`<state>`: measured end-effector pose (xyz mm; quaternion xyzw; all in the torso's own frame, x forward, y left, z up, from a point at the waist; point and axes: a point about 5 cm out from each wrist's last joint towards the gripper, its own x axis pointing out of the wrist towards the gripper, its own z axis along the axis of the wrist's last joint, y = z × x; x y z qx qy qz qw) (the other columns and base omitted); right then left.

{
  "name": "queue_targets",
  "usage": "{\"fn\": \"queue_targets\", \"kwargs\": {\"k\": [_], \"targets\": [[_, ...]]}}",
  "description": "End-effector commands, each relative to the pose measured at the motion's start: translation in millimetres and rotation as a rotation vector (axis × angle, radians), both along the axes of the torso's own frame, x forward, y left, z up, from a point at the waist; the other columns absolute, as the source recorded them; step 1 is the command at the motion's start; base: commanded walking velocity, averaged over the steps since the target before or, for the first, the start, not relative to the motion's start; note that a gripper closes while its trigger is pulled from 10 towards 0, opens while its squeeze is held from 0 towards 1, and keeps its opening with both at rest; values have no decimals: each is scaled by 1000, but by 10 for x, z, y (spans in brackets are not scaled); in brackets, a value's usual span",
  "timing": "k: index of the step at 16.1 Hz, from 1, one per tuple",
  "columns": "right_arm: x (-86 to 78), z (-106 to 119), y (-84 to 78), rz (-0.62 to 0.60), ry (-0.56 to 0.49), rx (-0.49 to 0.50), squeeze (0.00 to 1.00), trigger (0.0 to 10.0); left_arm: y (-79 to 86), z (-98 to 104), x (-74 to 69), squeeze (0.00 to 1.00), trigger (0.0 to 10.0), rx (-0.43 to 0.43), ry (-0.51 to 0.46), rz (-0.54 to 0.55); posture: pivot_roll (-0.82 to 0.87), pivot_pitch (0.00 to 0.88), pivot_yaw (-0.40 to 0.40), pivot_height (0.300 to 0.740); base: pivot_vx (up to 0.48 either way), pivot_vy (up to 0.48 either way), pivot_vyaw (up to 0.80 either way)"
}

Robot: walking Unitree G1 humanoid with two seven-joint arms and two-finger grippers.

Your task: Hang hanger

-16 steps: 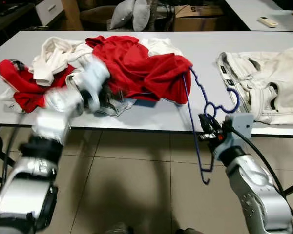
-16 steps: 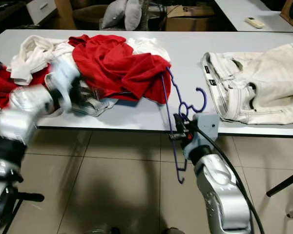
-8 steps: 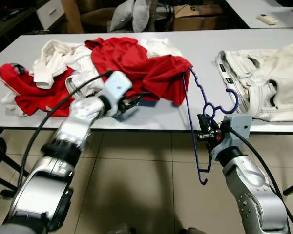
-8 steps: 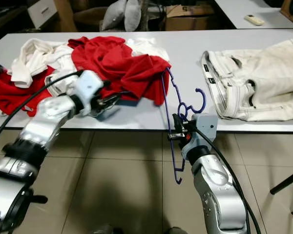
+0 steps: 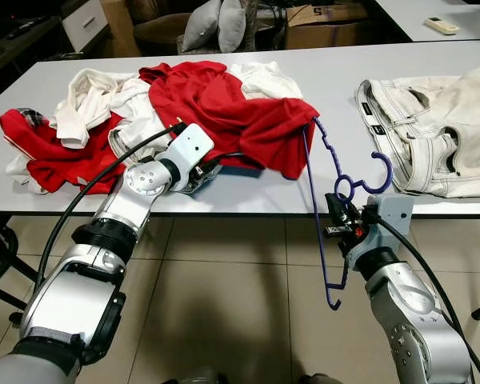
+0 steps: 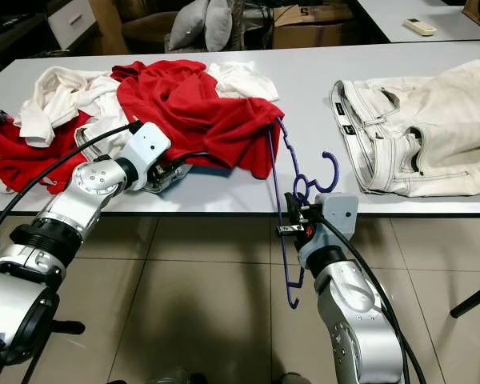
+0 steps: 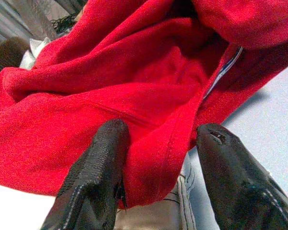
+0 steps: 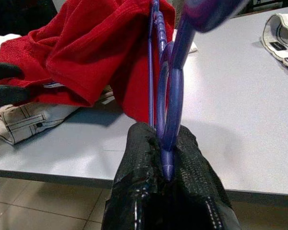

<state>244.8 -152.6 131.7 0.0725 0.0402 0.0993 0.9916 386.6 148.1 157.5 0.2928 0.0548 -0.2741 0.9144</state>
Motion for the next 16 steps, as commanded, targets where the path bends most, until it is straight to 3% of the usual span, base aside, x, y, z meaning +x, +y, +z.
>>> {"fn": "queue_targets", "kwargs": {"k": [1, 9, 16], "targets": [[-1, 60, 6, -3, -33, 3, 0, 10000, 23, 72, 26, 0, 0, 16, -22, -7, -7, 23, 140, 740, 0, 0, 0], [28, 82, 4, 11, -39, -8, 0, 10000, -6, -26, 34, 0, 0, 50, -10, 2, -10, 19, 129, 740, 0, 0, 0], [44, 80, 12, 21, -42, -18, 0, 10000, -50, -19, 52, 0, 0, -26, 16, 12, -7, 12, 120, 740, 0, 0, 0]]}}
